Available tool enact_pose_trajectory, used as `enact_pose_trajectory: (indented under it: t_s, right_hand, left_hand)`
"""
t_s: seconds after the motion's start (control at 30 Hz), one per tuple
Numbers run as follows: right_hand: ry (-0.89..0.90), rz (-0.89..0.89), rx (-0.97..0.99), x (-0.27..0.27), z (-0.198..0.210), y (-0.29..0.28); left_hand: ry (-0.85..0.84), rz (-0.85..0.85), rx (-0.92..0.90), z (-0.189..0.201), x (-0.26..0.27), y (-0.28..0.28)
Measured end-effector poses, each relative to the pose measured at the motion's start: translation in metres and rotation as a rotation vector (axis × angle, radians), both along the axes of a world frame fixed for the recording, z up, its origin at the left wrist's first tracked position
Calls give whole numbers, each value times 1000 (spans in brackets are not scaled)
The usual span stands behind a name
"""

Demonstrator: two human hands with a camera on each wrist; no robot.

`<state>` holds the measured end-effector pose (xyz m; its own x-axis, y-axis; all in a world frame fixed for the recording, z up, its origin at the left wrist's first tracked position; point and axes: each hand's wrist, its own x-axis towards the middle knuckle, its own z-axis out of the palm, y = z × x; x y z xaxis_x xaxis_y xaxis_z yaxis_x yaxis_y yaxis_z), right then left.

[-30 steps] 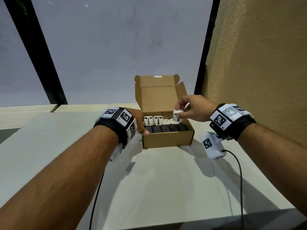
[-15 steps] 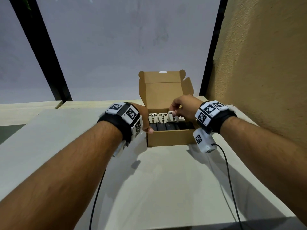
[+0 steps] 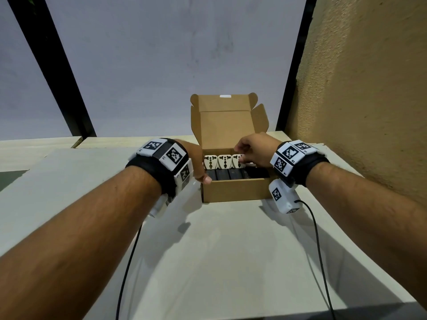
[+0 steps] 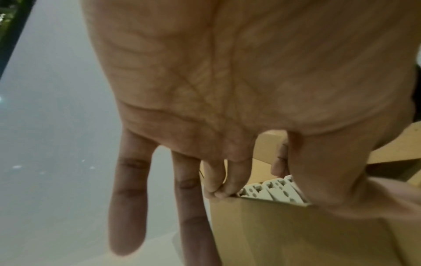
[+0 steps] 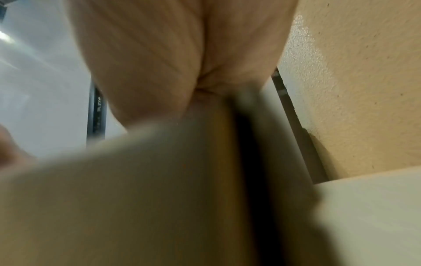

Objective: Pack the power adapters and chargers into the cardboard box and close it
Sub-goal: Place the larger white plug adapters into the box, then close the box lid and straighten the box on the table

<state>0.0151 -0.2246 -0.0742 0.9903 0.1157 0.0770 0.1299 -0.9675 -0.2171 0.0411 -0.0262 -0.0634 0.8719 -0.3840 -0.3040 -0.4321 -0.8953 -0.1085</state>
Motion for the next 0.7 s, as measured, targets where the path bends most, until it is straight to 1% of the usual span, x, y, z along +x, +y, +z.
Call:
enact_pose_trajectory:
  t_s: [0.1, 0.2, 0.3, 0.33, 0.4, 0.47, 0.5, 0.53, 0.6, 0.67, 0.7]
  right_hand:
    - [-73, -1, 22, -6, 7, -10]
    - [-232, -31, 96, -12, 20, -23]
    - [-367, -163, 115, -13, 30, -41]
    - [-373, -210, 106, -12, 31, -45]
    - [-270, -269, 21, -11, 30, -50]
    - [-131, -256, -79, -10, 28, -50]
    - [-94, -241, -81, -9, 28, -48]
    - [-73, -228, -48, -9, 28, -46]
    - [-74, -227, 109, -8, 30, -41]
    - [-107, -242, 238, -11, 30, -34]
    - [-120, -241, 262, -13, 29, -31]
  left_hand:
    - [41, 38, -97, -1, -3, 6]
    - [38, 42, -202, -1, -3, 23]
    - [-76, 122, -381, 6, 2, 41]
    - [-121, 153, -452, 9, 4, 45]
    - [-195, 227, -591, 12, 7, 49]
    - [-230, 325, -736, 10, 12, 46]
    - [-229, 380, -823, 8, 14, 43]
    - [-215, 430, -918, 7, 16, 40]
    - [-152, 490, -1112, 3, 20, 33]
    - [-70, 499, -1259, -3, 17, 25]
    - [-42, 489, -1310, -5, 14, 21]
